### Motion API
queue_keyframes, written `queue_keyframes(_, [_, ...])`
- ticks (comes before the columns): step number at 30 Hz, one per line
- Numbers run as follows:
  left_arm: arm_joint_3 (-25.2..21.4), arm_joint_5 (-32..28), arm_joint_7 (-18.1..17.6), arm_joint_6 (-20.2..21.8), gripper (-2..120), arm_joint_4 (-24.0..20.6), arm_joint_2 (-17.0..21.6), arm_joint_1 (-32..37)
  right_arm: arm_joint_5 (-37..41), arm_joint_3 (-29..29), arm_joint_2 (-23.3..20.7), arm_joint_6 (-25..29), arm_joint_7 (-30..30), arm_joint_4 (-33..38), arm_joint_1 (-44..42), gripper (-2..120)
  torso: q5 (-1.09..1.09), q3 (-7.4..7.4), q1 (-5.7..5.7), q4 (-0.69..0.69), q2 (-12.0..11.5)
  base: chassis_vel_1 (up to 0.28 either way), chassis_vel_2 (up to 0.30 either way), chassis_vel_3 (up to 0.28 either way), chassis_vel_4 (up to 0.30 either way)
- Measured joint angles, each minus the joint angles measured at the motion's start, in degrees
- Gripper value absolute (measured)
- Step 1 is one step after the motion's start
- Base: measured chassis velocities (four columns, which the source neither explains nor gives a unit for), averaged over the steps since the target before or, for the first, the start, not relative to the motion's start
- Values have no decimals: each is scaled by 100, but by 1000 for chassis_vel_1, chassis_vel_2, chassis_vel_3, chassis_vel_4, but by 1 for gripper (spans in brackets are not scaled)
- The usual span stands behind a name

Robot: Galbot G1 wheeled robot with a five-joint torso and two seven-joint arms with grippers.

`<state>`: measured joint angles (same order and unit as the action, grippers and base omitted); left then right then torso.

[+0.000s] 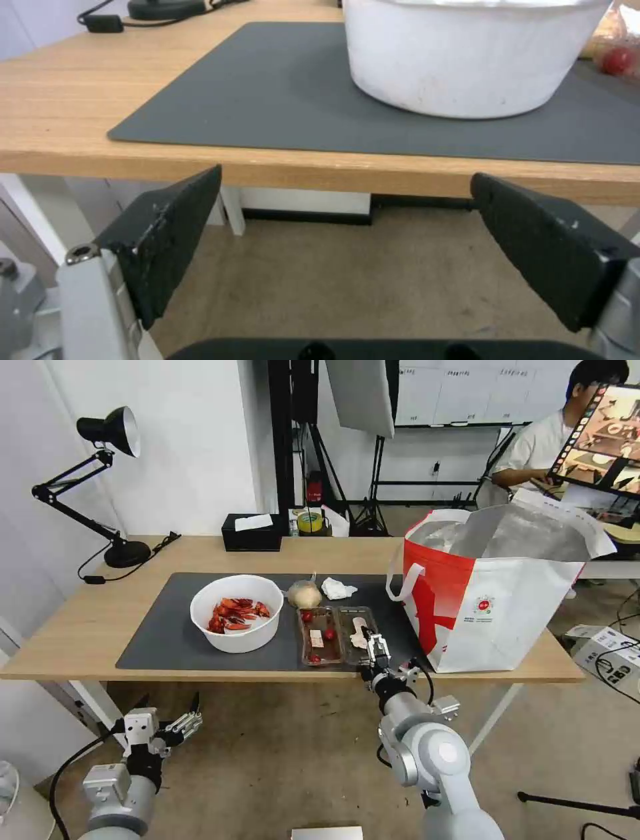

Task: Pick up the trash from the table and place it into the takeout bag.

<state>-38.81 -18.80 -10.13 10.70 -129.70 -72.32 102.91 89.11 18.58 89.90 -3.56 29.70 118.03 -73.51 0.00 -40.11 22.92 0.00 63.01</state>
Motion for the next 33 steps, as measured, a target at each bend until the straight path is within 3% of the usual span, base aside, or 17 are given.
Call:
queue_keyframes(21, [-26,8,6,-23,100,-25,-2,31,-390,-25,2,-3,-63,-209,351,100,0,0,0,0,1,0,0,0,0])
queue_keyframes(33, [-63,0,6,-34,100,-98,36,87,-486,-350,-29,-152,-110,-380,811,100,-1,0,0,0,1,0,0,0,0])
